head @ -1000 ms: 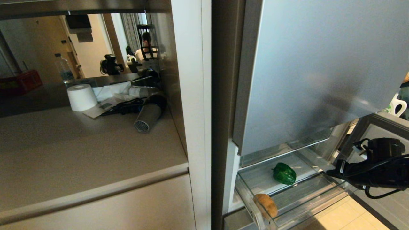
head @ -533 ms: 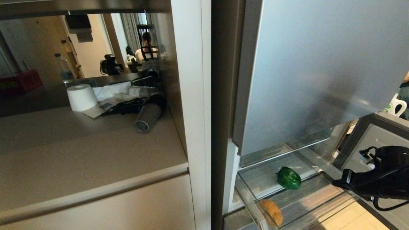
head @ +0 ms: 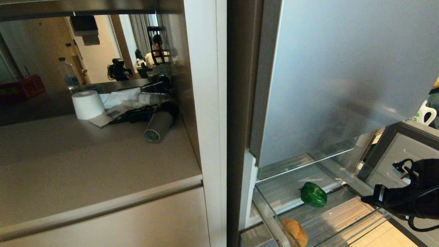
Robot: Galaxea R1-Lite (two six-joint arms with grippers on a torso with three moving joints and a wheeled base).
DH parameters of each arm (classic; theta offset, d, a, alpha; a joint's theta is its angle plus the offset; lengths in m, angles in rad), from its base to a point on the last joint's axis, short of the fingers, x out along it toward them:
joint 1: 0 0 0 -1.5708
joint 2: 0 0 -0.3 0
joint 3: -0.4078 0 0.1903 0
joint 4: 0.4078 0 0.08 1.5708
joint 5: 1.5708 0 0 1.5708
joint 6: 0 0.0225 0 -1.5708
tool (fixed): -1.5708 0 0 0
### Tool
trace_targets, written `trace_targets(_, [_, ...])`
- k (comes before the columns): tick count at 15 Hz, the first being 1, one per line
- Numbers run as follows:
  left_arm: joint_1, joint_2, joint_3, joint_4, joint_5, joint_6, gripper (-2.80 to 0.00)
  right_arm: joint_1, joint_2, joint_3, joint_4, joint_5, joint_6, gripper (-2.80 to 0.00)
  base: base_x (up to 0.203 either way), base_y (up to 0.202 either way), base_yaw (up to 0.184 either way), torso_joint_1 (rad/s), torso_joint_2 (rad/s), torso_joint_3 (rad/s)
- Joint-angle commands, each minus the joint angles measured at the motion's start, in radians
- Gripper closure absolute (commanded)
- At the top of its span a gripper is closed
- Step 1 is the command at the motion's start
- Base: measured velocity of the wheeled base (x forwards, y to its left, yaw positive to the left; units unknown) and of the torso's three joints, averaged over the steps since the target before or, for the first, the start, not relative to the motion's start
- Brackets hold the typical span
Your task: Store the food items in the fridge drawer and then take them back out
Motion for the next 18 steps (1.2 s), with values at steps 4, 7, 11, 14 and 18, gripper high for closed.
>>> trace_targets(4, [0.0, 0.0, 0.0, 0.0, 0.0, 0.0, 0.0, 0.0, 0.083, 0.005, -0.029, 0.002, 0.001, 0.0, 0.0, 0.0, 0.0, 0.0, 0.0, 0.0])
trace_targets(7, [0.0, 0.0, 0.0, 0.0, 0.0, 0.0, 0.0, -0.003, 0.032, 0.078, -0.075, -0.001, -0.001, 0.0, 0.0, 0.0, 0.0, 0.0, 0.0, 0.0])
trace_targets(11, [0.0, 0.0, 0.0, 0.0, 0.0, 0.0, 0.0, -0.031, -0.044, 0.148, -0.09, -0.001, -0.004, 0.0, 0.0, 0.0, 0.0, 0.0, 0.0, 0.0])
trace_targets(14, [0.0, 0.0, 0.0, 0.0, 0.0, 0.0, 0.0, -0.052, -0.084, 0.178, -0.09, -0.001, -0.034, 0.0, 0.0, 0.0, 0.0, 0.0, 0.0, 0.0])
trace_targets(18, [0.0, 0.0, 0.0, 0.0, 0.0, 0.0, 0.0, -0.046, -0.059, 0.154, -0.09, 0.003, -0.036, 0.0, 0.0, 0.0, 0.0, 0.0, 0.0, 0.0])
